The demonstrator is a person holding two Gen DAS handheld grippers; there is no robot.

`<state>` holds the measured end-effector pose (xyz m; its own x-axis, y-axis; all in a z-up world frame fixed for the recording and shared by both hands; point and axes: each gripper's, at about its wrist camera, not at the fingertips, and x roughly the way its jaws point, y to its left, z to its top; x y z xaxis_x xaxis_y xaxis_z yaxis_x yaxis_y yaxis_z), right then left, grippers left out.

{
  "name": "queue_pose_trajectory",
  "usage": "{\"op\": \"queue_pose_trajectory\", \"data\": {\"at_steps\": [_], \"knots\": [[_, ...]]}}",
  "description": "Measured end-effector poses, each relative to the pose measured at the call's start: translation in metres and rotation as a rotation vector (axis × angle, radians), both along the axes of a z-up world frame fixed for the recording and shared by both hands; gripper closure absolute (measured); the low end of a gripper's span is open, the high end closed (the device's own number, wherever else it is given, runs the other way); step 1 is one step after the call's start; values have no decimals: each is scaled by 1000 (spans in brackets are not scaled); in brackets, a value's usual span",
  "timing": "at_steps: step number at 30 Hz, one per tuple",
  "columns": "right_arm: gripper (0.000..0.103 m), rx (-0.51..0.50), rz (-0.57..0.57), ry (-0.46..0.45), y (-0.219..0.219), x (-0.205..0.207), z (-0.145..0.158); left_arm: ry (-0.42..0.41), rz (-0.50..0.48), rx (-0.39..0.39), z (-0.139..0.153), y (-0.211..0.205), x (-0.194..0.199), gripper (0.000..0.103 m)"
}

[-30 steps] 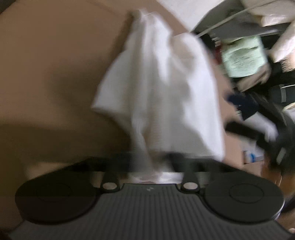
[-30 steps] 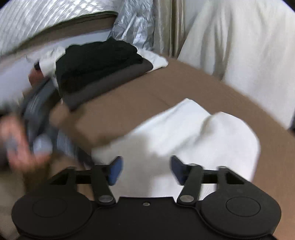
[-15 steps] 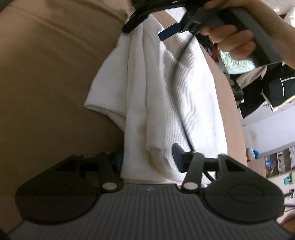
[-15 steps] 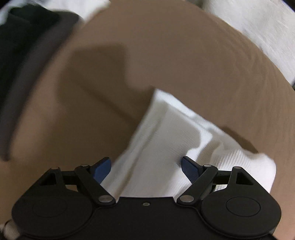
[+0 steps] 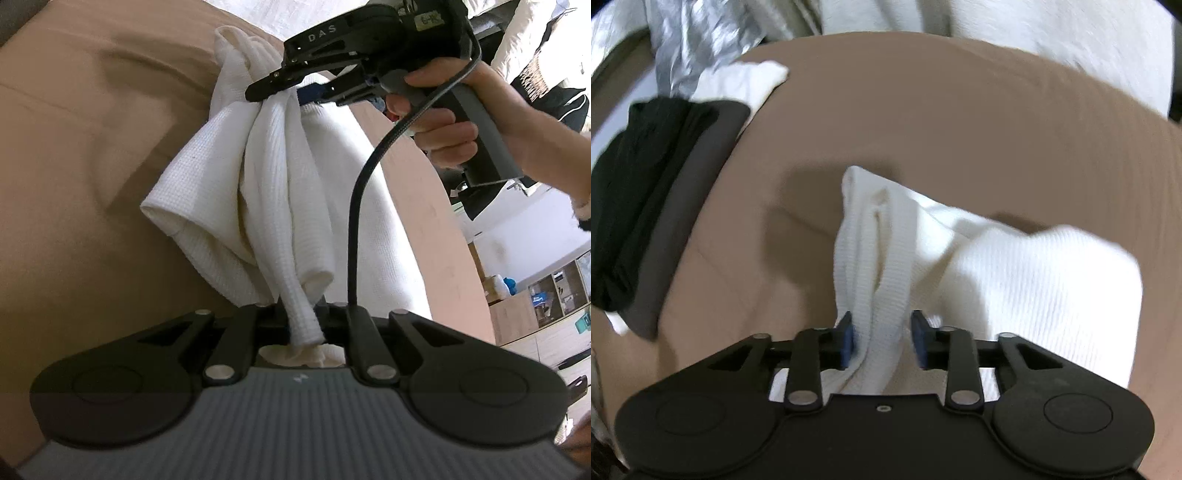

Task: Fold clothes

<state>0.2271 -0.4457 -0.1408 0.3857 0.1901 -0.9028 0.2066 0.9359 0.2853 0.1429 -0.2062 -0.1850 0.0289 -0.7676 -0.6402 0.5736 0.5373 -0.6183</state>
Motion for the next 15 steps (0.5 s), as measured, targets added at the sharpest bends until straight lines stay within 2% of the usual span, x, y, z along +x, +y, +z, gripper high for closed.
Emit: {"op": "queue_pose_trajectory", "data": {"at_steps": [3, 6, 7, 8, 10, 12, 14, 15], "knots": [[62, 63, -24, -26, -5, -11, -5, 19, 11, -19, 4, 6, 7, 95], [55, 231, -57, -82, -20, -17, -5, 26, 18, -20, 5, 11, 9, 95], [55, 242, -63, -96, -22, -17, -5, 25, 20, -15, 5, 12, 10, 94], [57, 201, -39, -105, -20, -17, -4, 21, 18, -21, 6, 11, 8, 95], [91, 95, 42, -119, -8, -20, -3, 12, 14, -34, 8, 8, 5, 95], [91, 57, 70, -129, -7, -19, -3, 3, 11, -46, 10, 6, 1, 95], [86, 99, 31, -141, -8, -7, -7, -6, 7, -59, 11, 3, -2, 95], [70, 122, 2, -121, -11, -4, -6, -10, 6, -65, 12, 2, -4, 95]]}}
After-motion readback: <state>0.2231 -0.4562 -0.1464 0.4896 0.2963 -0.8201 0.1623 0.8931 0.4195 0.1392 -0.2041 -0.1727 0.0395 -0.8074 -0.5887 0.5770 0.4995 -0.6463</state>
